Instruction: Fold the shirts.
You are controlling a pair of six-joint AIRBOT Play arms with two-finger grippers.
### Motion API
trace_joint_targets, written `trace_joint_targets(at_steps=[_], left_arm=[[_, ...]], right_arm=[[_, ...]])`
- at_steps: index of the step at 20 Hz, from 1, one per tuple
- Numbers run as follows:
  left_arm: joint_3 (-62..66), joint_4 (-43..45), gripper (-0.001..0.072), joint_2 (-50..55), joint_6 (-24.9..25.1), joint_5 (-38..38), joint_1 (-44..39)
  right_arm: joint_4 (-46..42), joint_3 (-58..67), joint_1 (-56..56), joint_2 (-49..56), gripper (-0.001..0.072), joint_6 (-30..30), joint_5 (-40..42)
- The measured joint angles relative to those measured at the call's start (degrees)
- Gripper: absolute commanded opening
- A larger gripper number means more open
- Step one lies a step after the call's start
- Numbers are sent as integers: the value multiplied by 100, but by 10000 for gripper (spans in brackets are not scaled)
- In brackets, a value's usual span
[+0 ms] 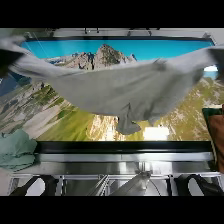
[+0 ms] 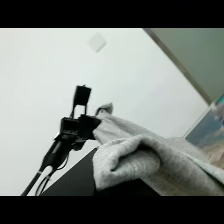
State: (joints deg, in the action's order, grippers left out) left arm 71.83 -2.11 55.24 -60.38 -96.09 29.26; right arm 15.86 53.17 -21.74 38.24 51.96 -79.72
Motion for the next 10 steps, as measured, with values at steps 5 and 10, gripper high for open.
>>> trace_joint_targets(at_steps=[5,10], left_arm=[[992,-487,29,-1043,72,98,590],[1755,-59,29,-691,-26,155,603]], right_arm=[[267,813,-417,-678,16,-516,243],[-310,1261,-452,-501,16,-903,953]])
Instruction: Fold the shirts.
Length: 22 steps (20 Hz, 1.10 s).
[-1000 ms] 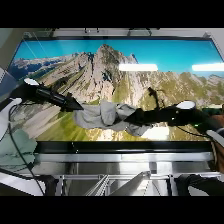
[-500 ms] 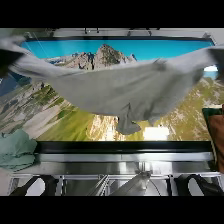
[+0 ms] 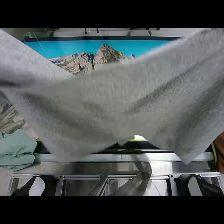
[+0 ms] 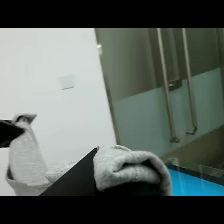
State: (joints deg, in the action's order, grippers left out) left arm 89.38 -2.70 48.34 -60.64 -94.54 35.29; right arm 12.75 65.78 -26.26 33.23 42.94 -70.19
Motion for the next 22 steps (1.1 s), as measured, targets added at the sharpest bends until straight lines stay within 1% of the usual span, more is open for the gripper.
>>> trace_joint_targets(at_steps=[2,4,7,10,11,12,13,14,16,18,19,20,22], left_arm=[[-83,487,29,315,-35,17,-223],[-391,1036,29,730,-11,155,-595],[-970,1722,29,1513,289,527,-1329],[-1353,2459,29,2490,514,1064,-1941],[-1419,2656,31,2815,553,1241,-2065],[-1464,2846,32,3141,577,1425,-2146],[-1473,2970,172,3427,608,1580,-2184],[-1434,3058,295,3705,625,1652,-2184],[-1193,3182,295,4199,634,1792,-2079],[-835,3261,295,4597,629,1729,-1853],[-664,3279,295,4734,575,1652,-1731],[-474,3307,295,4861,476,1528,-1567],[-164,3421,295,5025,251,1272,-1228]], right_arm=[[-372,55,203,404,16,-205,282],[-634,79,632,1005,16,-490,483],[-896,96,1508,2057,16,-1014,835],[-1091,101,2302,3176,17,-1521,1624],[-1119,107,2500,3545,43,-1633,1919],[-1132,107,2638,3866,298,-1711,2157],[-1163,107,2741,4183,436,-1762,2382],[-1167,107,2800,4426,435,-1777,2516],[-1169,107,2826,4767,434,-1755,2640],[-1220,107,2699,4903,424,-1572,2439],[-1296,107,2570,4920,405,-1386,2170],[-1416,107,2424,4920,308,-1178,1853],[-1910,68,2059,4859,305,-629,1093]])
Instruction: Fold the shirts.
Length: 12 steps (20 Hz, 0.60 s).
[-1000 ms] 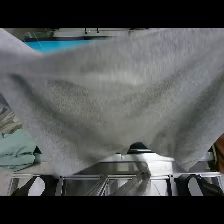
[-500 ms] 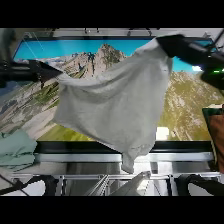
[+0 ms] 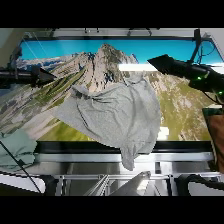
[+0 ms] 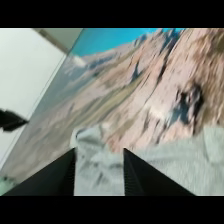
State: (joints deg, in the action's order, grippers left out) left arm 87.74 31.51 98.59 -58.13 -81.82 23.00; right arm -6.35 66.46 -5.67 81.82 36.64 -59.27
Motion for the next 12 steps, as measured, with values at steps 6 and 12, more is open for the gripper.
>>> trace_joint_targets(at_steps=[6,12], left_arm=[[-92,638,295,133,-254,-809,776],[-925,1810,295,175,-291,-66,704]], right_arm=[[-1707,-1386,-918,-763,330,1185,-1478],[-2135,-3414,-1351,-1762,340,1434,-1504]])
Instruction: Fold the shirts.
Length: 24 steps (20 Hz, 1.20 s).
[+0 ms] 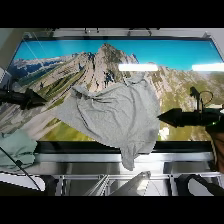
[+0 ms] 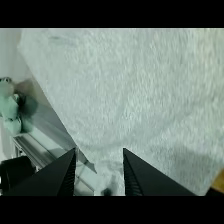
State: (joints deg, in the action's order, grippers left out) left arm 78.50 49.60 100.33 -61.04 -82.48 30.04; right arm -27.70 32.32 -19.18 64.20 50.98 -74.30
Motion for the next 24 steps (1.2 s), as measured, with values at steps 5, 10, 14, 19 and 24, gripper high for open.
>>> trace_joint_targets(at_steps=[5,10,14,19,24], left_arm=[[197,382,295,455,-4,236,-299],[811,551,295,1185,-175,-446,-643],[1139,817,294,1648,-350,-1185,-942],[1272,1134,20,1869,-389,-1663,-1294],[1300,1204,20,1906,-389,-1847,-1414]], right_arm=[[-79,-531,-59,-297,340,11,39],[-94,-638,-68,-356,340,26,9],[-103,-656,-70,-367,340,24,-94],[-468,-658,-251,-367,426,321,-90],[-1237,-925,-649,-367,494,1141,68]])
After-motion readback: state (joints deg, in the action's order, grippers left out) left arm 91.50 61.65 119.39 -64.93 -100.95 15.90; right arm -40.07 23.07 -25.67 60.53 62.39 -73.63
